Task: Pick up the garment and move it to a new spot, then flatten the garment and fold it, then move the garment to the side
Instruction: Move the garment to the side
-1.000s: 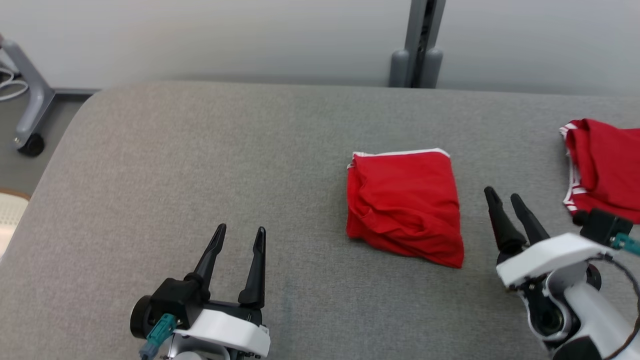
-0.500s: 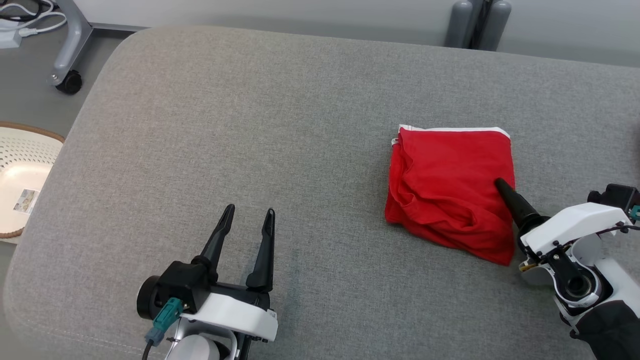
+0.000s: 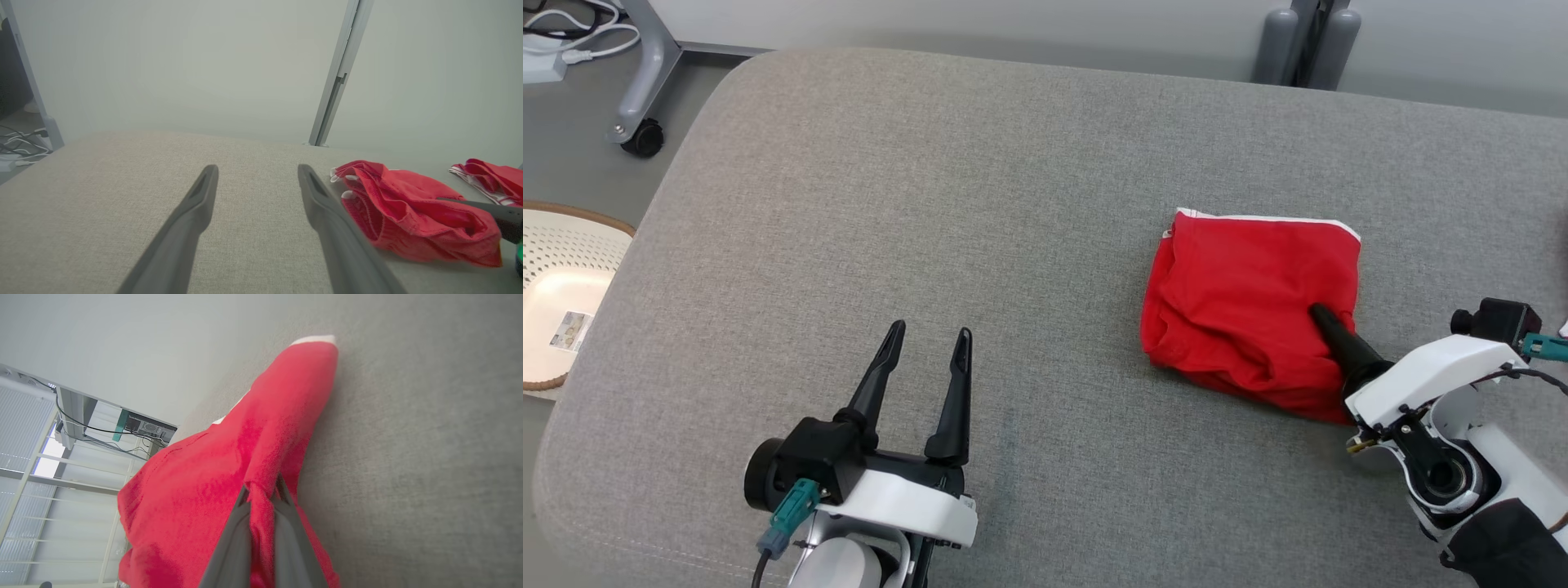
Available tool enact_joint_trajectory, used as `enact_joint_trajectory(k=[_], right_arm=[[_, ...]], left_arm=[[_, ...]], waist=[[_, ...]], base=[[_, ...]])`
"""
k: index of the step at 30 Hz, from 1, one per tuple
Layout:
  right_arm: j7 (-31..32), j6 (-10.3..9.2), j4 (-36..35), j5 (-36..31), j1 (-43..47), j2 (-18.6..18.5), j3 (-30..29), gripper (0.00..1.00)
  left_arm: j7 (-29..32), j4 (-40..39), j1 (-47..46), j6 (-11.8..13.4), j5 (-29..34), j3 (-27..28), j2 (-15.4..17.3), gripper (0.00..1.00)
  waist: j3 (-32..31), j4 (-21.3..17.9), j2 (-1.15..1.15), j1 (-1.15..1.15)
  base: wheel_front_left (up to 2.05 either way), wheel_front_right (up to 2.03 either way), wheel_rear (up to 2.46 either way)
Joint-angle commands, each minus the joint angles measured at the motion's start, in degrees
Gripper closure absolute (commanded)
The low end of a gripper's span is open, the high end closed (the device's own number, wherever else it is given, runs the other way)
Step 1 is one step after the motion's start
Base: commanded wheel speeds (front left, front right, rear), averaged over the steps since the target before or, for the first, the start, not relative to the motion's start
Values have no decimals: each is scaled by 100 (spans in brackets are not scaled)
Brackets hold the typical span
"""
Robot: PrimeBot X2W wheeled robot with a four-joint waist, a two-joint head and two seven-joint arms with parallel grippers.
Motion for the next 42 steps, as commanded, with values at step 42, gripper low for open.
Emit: enact_joint_trajectory(k=[42], right_arm=[[-1566, 2, 615, -4193, -2045, -207, 654, 100]], left_arm=[[7, -60, -873, -366, 761, -217, 125, 0]], waist=[[788, -2063, 0, 0]], base=[[0, 0, 0]])
